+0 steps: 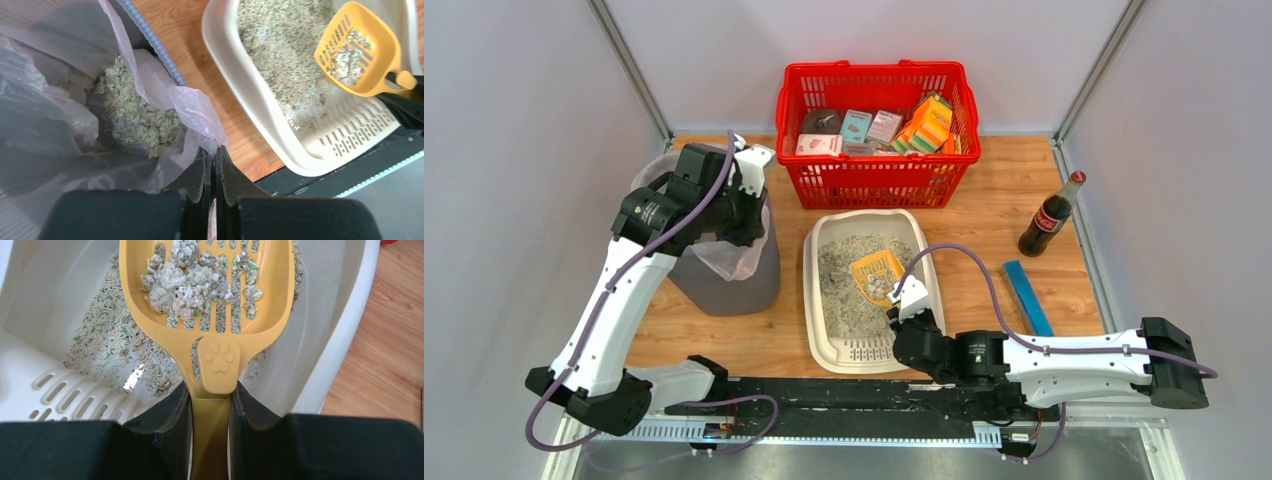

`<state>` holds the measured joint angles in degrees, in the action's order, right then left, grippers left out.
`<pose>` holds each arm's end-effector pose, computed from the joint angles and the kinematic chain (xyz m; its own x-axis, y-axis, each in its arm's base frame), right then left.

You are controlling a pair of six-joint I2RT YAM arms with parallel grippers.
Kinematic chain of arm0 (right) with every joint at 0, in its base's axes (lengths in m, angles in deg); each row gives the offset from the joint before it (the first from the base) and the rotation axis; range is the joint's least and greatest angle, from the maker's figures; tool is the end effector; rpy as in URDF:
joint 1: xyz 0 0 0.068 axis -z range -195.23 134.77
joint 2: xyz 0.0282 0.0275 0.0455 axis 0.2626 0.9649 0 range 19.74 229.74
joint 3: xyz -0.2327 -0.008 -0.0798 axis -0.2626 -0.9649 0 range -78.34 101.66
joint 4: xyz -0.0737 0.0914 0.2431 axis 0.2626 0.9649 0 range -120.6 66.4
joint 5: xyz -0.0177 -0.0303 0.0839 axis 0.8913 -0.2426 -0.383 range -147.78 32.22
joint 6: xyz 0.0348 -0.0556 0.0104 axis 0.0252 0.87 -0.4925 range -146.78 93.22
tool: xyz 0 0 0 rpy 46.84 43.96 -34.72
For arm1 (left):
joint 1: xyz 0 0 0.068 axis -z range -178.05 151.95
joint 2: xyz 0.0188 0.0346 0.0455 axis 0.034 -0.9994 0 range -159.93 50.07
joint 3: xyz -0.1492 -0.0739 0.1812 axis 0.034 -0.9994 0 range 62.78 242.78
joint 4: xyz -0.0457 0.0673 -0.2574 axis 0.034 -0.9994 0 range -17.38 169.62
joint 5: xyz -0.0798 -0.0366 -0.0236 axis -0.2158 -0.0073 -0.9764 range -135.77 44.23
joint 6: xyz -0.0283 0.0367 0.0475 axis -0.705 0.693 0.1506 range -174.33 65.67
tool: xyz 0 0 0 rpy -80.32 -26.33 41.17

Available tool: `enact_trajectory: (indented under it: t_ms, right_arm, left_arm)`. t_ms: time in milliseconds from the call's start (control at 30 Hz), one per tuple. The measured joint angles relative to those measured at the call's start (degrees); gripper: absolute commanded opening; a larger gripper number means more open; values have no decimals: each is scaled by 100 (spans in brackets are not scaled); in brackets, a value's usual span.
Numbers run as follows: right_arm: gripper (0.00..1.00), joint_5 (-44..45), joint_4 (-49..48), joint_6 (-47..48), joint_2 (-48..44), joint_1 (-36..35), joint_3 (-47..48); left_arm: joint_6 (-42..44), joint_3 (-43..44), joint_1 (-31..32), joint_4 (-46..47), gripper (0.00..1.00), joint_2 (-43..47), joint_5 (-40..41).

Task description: Clean the litter box

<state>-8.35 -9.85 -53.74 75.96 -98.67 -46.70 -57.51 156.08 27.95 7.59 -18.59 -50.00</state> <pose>0.0648 0.2147 0.1819 -0.3376 -0.3557 -0.8715 -0.4847 0.8593 -0.1629 0.2010 -0.1022 0.4010 -0.6871 0.2737 -0.6730 0.4448 0.8909 -0.0917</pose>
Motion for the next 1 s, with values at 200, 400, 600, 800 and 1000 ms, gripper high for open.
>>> enact_trajectory:
  t_ms: [200,400,600,800,1000]
  right_arm:
    - [0,59,125,7,57,-2,37]
    - [0,181,319,9,118,-2,66]
    - [0,219,326,-22,90,-7,66]
    - [0,197,472,2,72,-7,111]
    - [0,214,1097,-90,-103,-7,328]
  left_arm:
    - [-195,-2,131,179,0,-4,-251]
    - [-507,-94,374,492,0,-26,-457]
    - [-723,-238,522,833,0,-35,-570]
    - [-944,-573,575,1394,6,50,-756]
    - [-868,-715,592,1596,52,170,-758]
